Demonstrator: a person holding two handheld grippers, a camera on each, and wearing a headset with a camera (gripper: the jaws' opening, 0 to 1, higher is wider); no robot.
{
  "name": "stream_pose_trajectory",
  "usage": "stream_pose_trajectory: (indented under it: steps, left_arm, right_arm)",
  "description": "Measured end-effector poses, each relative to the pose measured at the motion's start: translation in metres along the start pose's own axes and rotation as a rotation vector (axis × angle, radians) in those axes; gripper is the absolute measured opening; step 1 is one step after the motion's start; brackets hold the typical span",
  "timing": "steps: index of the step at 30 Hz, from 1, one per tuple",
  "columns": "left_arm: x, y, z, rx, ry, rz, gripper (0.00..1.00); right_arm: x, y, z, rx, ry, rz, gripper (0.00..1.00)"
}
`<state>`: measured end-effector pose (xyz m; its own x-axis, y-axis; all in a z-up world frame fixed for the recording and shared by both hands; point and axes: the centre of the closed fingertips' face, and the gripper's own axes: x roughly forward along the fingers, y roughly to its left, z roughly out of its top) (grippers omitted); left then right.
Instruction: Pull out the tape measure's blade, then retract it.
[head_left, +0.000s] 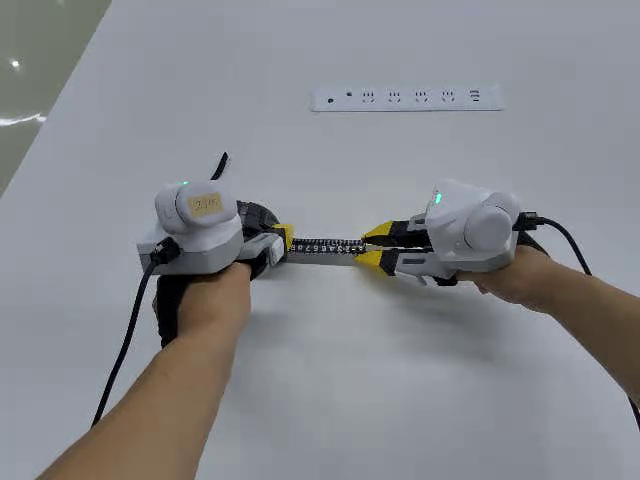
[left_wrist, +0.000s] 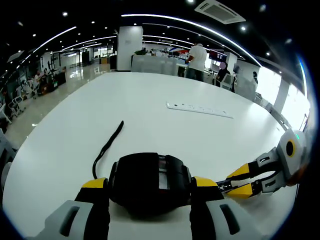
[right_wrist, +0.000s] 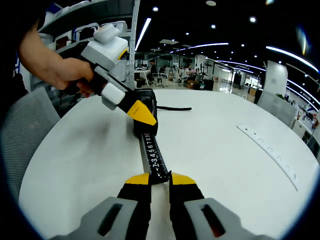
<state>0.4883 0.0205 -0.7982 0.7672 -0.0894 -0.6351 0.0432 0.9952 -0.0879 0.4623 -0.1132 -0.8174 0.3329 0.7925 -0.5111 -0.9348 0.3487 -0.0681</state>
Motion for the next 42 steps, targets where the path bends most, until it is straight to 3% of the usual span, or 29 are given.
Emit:
stream_pose_trajectory:
  steps: [42]
  left_arm:
    - [0.000,0.001,0.000,-0.014,0.007,-0.014,0.62]
  right_arm:
    - [0.064,0.015,0.034,-0.028,-0.030,0.015,0.12]
